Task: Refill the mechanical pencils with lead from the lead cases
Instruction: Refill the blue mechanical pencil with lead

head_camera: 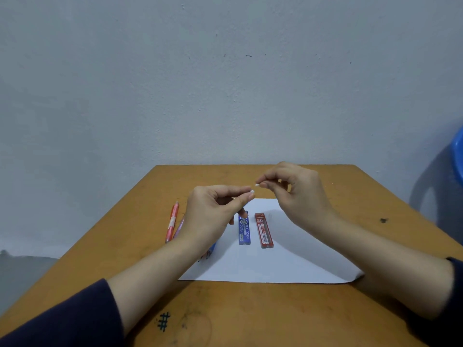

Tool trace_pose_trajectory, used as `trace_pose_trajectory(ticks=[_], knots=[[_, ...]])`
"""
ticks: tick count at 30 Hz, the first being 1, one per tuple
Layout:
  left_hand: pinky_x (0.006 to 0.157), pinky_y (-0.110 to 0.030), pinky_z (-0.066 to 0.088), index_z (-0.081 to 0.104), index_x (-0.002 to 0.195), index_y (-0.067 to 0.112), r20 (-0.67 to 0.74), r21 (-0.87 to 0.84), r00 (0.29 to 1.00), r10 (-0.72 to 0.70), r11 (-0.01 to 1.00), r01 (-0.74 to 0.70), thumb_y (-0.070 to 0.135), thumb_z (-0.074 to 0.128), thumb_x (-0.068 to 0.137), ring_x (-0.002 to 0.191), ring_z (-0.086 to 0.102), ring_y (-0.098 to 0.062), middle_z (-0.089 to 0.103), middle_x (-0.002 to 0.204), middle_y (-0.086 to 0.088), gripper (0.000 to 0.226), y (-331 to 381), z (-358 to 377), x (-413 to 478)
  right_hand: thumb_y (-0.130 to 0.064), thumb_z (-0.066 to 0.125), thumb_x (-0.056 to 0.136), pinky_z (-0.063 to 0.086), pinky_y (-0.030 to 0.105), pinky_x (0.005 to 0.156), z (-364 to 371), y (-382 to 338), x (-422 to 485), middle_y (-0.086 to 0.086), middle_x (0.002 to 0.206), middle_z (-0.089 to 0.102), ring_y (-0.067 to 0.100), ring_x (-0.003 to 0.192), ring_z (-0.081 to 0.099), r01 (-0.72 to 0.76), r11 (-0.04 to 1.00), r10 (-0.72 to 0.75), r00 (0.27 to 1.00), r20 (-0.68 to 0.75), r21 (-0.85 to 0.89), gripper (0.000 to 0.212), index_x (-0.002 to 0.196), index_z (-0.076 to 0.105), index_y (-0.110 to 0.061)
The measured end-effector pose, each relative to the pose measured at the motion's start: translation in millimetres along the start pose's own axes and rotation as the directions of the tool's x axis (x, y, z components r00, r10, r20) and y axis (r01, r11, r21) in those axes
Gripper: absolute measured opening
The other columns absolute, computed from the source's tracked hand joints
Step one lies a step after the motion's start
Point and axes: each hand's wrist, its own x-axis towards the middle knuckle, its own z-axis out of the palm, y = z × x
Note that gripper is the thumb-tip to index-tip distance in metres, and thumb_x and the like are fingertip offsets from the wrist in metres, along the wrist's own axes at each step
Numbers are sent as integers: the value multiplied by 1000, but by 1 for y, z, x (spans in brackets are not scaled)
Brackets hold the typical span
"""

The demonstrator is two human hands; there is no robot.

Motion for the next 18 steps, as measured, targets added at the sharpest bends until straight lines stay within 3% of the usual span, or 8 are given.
trace_pose_trajectory(ticks=[3, 6, 18], knots=[[49, -22, 43, 77, 90, 14, 1, 4, 1000, 17, 1000, -17, 12, 75, 79, 58, 66, -16, 71, 64, -3, 11, 0, 0, 0, -5, 66, 79, 35, 2, 64, -1, 2, 0, -2, 72, 63, -14, 68, 50, 62, 998, -62, 998, -5, -22, 9, 81, 74, -9], [49, -23, 44, 77, 91, 13, -4, 0, 1000, 30, 1000, -30, 13, 74, 79, 59, 67, -17, 72, 65, -2, 12, 0, 0, 0, -4, 66, 78, 35, 2, 66, 1, 4, -1, -2, 73, 64, -16, 69, 49, 80, 997, -80, 997, 7, -20, 9, 81, 73, -9], [49, -26, 46, 76, 86, 17, 1, 79, 998, 68, 995, -68, 16, 77, 78, 61, 69, -18, 73, 69, 4, 9, 2, -1, -2, 0, 66, 78, 36, 2, 67, 2, 6, -2, 3, 73, 65, -1, 69, 47, 158, 987, -157, 987, 30, -39, 10, 80, 73, -6]])
